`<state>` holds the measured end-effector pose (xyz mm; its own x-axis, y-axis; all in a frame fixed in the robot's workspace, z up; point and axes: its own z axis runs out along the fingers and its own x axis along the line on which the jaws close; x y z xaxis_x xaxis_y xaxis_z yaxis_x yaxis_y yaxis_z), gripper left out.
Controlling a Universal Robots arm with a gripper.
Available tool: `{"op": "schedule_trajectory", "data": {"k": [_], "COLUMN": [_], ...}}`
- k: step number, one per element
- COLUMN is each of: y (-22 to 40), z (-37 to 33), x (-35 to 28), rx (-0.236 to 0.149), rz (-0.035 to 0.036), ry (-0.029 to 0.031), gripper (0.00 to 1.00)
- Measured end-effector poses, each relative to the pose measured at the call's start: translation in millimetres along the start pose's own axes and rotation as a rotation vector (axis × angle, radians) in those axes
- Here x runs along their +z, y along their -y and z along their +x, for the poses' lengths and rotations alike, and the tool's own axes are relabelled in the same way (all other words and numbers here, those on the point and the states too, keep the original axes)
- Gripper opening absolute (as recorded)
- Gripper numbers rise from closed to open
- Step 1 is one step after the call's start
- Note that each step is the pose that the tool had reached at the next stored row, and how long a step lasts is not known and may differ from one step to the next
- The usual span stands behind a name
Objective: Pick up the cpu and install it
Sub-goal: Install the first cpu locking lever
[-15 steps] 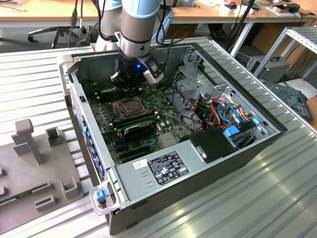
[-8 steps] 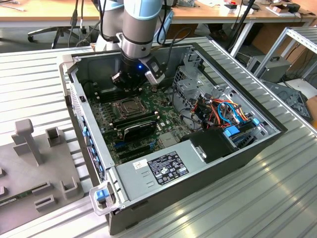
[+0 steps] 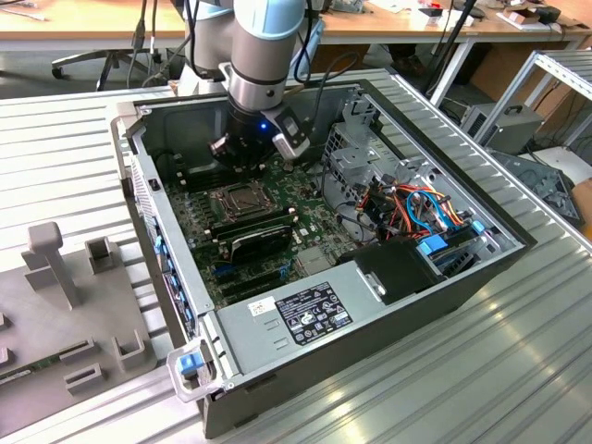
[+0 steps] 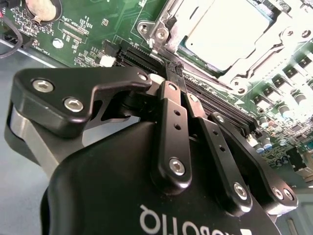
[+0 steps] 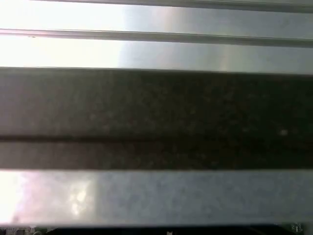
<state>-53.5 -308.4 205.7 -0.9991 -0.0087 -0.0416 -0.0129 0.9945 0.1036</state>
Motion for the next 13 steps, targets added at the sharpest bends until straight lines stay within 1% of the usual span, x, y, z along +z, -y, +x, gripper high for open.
{"op": "schedule_trajectory", "data": {"k": [6,13], "y": [0.3,0.7], "z": [-0.8,-0.8], "x": [2.1,2.5], "rx": [0.000,0.000], "rz": [0.0013,0.0021], "ry": [-0.0001,0.0000], "gripper": [0.11,0.11]}}
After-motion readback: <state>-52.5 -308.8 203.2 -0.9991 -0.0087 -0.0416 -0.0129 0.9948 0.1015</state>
